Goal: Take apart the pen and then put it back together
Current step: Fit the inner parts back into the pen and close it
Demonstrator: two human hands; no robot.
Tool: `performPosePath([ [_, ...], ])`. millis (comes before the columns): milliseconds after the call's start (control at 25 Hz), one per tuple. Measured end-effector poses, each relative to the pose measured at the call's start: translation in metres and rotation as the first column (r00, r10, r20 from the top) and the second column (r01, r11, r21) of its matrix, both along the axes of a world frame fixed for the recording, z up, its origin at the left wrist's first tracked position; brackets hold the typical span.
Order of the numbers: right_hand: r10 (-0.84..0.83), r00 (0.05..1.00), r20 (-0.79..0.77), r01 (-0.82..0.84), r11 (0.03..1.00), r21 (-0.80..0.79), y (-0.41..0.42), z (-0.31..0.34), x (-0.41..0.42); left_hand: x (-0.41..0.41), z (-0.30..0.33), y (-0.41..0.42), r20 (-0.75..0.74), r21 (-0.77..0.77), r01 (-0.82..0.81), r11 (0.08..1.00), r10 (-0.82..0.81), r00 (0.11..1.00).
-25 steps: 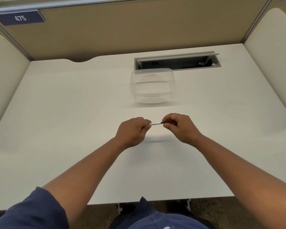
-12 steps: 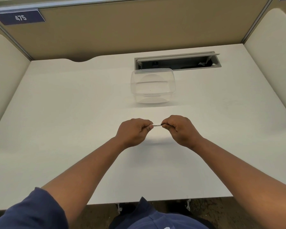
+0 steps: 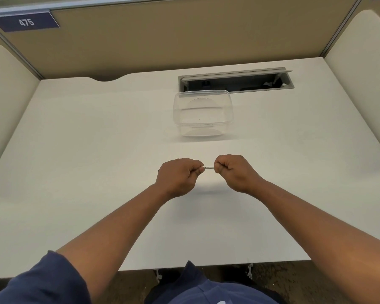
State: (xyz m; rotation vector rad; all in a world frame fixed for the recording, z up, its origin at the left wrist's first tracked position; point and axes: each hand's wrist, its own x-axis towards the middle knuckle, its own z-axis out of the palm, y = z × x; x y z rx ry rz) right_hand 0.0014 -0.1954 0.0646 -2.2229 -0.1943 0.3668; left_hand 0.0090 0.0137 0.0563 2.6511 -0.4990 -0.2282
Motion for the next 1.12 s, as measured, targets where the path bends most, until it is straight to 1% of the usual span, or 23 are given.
performPosePath([
  [80,-0.031,0.992,-0.125,0.036,0.999,0.040,0.002,0.003,0.001,-0.002,-0.003,0.000,0.051,0.035,0.020,0.999,-0.022,0.998],
  [200,-0.064,0.945,-0.320,0.098,0.991,0.092,0.001,0.006,0.004,-0.005,-0.005,-0.001,0.135,0.087,0.051,0.995,-0.062,0.989],
  [280,-0.065,0.921,-0.383,0.102,0.992,0.076,0.003,0.008,0.006,-0.007,-0.006,-0.001,0.126,0.085,0.058,0.995,-0.068,0.990],
  [320,-0.067,0.931,-0.359,0.091,0.995,0.050,0.003,0.008,0.006,-0.007,-0.006,0.000,0.096,0.074,0.047,0.996,-0.054,0.994],
  [360,-0.065,0.952,-0.299,0.072,0.997,0.015,0.004,0.007,0.005,-0.006,-0.005,0.000,0.059,0.065,0.034,0.997,-0.038,0.998],
  [440,-0.023,0.992,-0.124,0.017,0.999,-0.045,0.002,0.003,0.003,0.000,-0.002,0.002,-0.031,0.065,0.009,0.998,-0.007,0.999],
  [520,0.010,0.999,0.047,-0.007,0.998,-0.055,-0.003,-0.004,0.002,0.007,0.004,0.004,-0.118,0.051,-0.012,0.999,0.018,0.993],
  [640,0.014,0.963,0.268,0.006,0.997,-0.075,-0.009,-0.011,0.003,0.015,0.011,0.007,-0.211,0.015,-0.020,1.000,0.023,0.977],
  [760,0.112,0.887,0.448,-0.049,0.988,-0.149,-0.012,-0.015,0.003,0.019,0.015,0.008,-0.277,-0.025,0.004,1.000,-0.010,0.961],
  [840,0.202,0.825,0.529,-0.082,0.967,-0.241,-0.013,-0.019,0.002,0.021,0.017,0.008,-0.319,-0.052,0.021,0.998,-0.037,0.947],
  [960,0.296,0.756,0.583,-0.099,0.933,-0.346,-0.016,-0.022,0.002,0.024,0.018,0.009,-0.388,-0.115,0.037,0.993,-0.080,0.918],
  [1040,0.331,0.743,0.582,-0.118,0.920,-0.373,-0.017,-0.021,0.002,0.024,0.021,0.009,-0.434,-0.180,0.025,0.983,-0.102,0.895],
  [1120,0.335,0.749,0.571,-0.126,0.919,-0.373,-0.017,-0.019,0.002,0.023,0.024,0.008,-0.461,-0.221,0.007,0.975,-0.111,0.881],
])
